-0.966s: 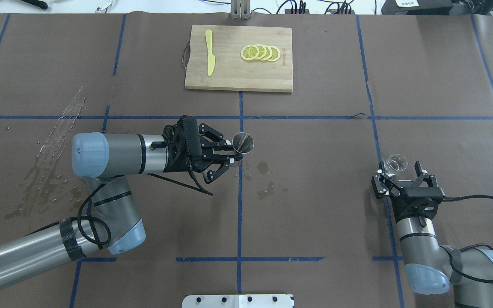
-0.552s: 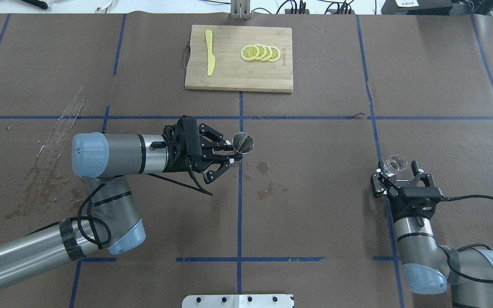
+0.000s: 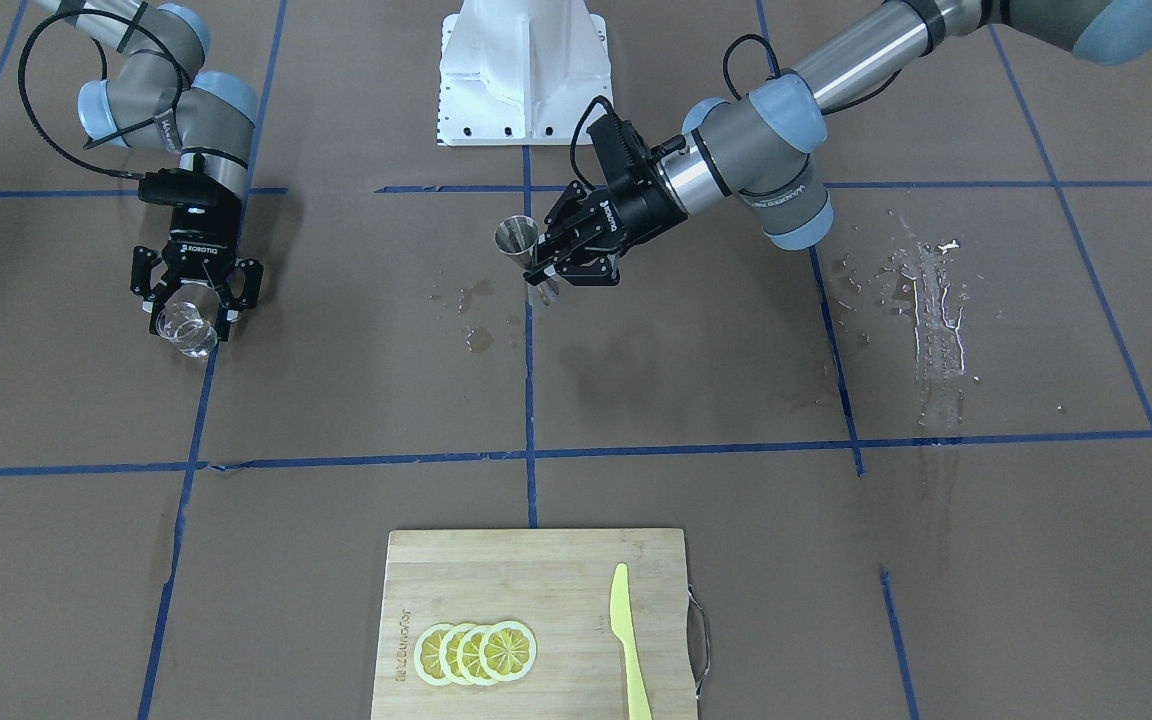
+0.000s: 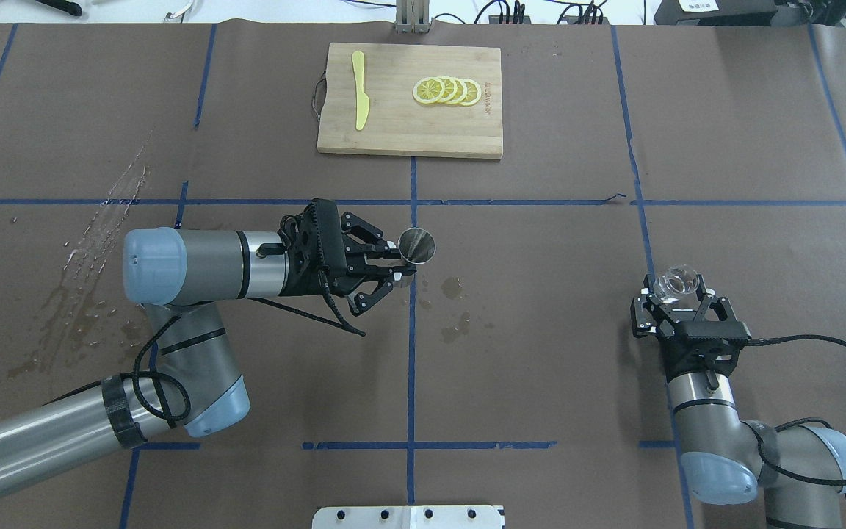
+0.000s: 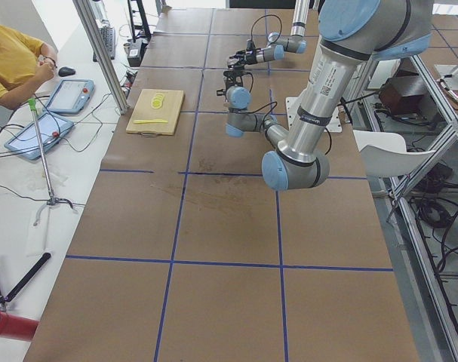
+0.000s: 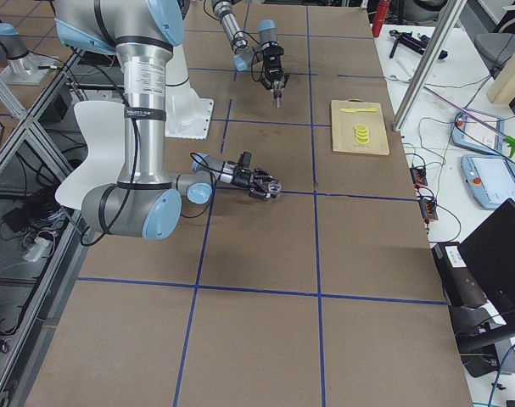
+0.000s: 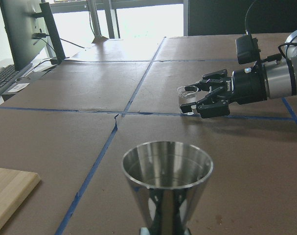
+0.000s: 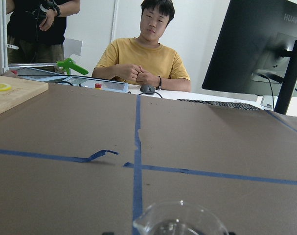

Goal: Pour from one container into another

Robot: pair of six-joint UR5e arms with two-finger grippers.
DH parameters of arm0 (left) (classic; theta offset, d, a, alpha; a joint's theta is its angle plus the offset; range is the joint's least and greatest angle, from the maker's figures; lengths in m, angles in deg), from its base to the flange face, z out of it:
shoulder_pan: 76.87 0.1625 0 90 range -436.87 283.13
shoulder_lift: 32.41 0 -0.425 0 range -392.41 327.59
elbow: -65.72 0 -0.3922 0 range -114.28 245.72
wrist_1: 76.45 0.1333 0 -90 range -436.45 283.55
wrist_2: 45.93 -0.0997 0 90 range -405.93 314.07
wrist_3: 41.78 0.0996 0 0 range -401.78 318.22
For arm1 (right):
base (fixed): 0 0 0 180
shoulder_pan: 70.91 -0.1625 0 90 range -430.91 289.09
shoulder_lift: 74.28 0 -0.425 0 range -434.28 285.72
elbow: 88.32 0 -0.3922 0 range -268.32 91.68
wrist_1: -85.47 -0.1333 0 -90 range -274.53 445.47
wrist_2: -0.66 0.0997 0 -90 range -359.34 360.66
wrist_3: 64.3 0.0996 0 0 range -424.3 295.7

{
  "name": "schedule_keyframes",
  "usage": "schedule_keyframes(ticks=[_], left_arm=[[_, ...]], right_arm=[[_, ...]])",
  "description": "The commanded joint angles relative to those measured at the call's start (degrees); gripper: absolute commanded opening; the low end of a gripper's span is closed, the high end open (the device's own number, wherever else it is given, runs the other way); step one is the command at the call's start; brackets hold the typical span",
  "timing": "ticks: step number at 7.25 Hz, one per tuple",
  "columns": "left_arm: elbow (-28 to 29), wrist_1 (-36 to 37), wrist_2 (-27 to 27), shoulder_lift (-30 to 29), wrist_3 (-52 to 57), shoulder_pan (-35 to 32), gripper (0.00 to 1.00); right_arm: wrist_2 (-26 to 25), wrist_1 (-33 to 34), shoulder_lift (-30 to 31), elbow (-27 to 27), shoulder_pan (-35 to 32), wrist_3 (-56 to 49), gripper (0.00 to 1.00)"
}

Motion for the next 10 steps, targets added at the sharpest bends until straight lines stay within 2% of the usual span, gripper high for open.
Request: schedule_keyframes(ticks=[1, 3, 4, 10], left_arm=[[0.0, 0.0, 0.0, 0.0, 0.0, 0.0, 0.0], [0.0, 0.0, 0.0, 0.0, 0.0, 0.0, 0.0], [0.0, 0.0, 0.0, 0.0, 0.0, 0.0, 0.0], [0.0, 0.0, 0.0, 0.0, 0.0, 0.0, 0.0]], right_arm=[[0.0, 0.0, 0.0, 0.4, 0.0, 0.0, 0.66], [0.0, 0.0, 0.0, 0.5, 0.0, 0.1, 0.17], [-0.1, 0.0, 0.0, 0.5, 0.0, 0.0, 0.0], [-1.9, -0.2, -0.3, -4.2, -0.3, -0.8, 0.0]])
